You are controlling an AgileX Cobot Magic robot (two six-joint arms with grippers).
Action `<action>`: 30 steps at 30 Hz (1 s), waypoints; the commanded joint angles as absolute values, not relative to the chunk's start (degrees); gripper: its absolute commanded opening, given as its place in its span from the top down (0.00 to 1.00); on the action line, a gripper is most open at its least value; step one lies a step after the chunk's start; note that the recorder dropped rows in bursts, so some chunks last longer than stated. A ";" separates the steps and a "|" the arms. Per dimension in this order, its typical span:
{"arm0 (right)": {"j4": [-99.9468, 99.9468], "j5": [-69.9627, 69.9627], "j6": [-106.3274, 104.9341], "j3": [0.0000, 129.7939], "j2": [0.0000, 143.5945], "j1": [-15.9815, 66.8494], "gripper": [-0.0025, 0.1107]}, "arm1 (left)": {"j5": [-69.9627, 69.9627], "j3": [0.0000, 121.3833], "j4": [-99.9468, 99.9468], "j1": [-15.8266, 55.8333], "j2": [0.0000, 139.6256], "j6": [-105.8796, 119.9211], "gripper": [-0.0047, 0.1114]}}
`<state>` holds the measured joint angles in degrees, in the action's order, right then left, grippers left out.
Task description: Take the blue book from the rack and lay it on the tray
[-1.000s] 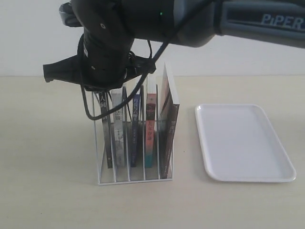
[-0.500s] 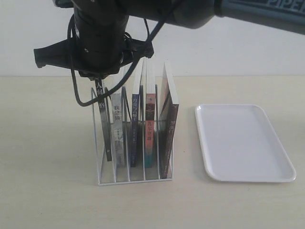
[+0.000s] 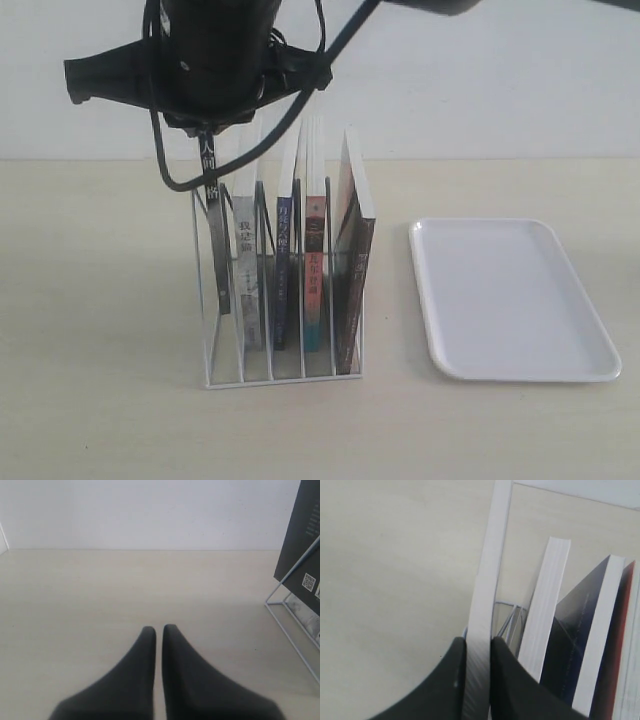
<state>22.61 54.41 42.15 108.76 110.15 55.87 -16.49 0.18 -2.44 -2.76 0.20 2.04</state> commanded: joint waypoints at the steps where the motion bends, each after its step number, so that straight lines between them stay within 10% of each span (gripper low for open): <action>1: 23.77 53.10 41.70 109.39 109.19 55.91 0.98 | -16.26 0.00 -2.37 -2.77 0.00 1.91 0.92; 16: 23.20 54.20 41.67 109.25 110.40 55.91 0.97 | -16.26 0.00 -2.37 -2.77 0.00 1.91 0.92; 24: 23.20 54.54 41.63 109.25 110.40 55.91 0.48 | -16.26 0.00 -2.37 -2.77 0.00 1.91 0.92; 30: 24.72 56.96 41.04 109.25 109.89 55.91 0.46 | -16.26 0.00 -2.37 -2.77 0.00 1.91 0.92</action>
<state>22.84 55.37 42.00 108.97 110.87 55.88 -16.49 0.18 -2.44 -2.76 0.20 2.04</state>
